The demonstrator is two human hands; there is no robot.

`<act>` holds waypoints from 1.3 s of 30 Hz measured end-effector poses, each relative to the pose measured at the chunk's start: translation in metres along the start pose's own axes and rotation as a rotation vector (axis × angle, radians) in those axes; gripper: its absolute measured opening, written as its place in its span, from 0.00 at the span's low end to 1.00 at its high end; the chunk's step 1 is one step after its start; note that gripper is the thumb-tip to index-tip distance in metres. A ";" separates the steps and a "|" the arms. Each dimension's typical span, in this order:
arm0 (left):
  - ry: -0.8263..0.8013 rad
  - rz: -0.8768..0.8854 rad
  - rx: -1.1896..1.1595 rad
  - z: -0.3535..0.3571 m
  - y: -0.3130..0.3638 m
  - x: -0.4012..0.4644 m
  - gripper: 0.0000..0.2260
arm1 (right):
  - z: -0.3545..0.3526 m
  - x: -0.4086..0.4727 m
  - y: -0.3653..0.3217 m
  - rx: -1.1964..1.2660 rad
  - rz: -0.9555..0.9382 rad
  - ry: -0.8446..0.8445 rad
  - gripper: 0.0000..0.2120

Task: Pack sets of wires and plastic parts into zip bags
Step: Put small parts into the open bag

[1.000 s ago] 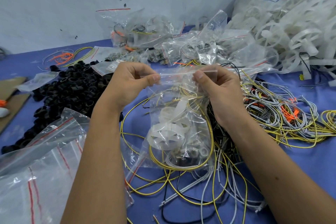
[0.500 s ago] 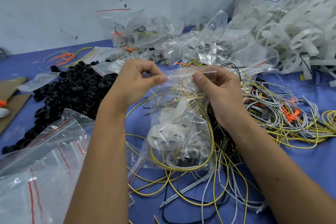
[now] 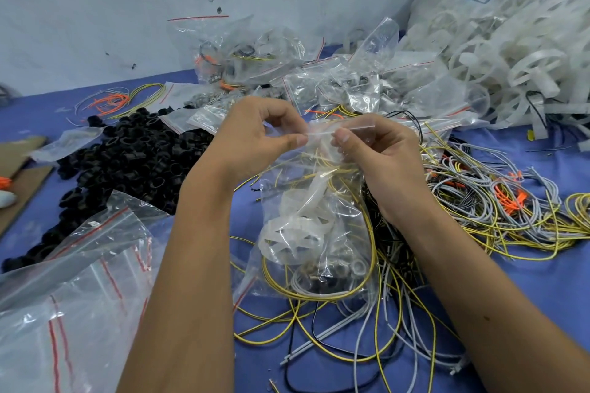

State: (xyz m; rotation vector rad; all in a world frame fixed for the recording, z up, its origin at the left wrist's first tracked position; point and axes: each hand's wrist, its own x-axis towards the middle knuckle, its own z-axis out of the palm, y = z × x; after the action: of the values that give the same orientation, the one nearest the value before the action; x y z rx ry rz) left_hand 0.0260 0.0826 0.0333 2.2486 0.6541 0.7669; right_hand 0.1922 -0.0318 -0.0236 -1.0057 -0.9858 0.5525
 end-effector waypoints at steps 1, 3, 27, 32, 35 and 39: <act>-0.008 0.005 -0.007 0.001 0.002 0.001 0.10 | 0.000 0.000 0.000 -0.004 -0.005 -0.006 0.05; -0.009 0.012 0.013 0.005 0.005 0.002 0.10 | 0.000 -0.001 -0.001 -0.020 -0.012 -0.011 0.05; -0.100 0.024 0.054 0.007 0.017 0.005 0.03 | 0.001 -0.002 -0.003 -0.107 -0.048 0.078 0.07; -0.109 -0.029 0.019 -0.002 0.015 0.004 0.04 | 0.001 -0.002 -0.004 -0.115 -0.074 0.089 0.08; -0.139 -0.069 0.123 -0.007 0.008 0.003 0.05 | 0.001 -0.003 -0.004 -0.094 -0.058 0.090 0.08; 0.040 -0.068 0.029 -0.012 0.005 -0.004 0.07 | -0.002 -0.003 -0.005 -0.110 0.066 -0.030 0.11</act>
State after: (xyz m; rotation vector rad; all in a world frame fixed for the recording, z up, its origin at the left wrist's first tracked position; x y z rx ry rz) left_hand 0.0164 0.0817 0.0430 2.2304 0.7615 0.7747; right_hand 0.1922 -0.0370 -0.0207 -1.1347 -1.0209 0.5743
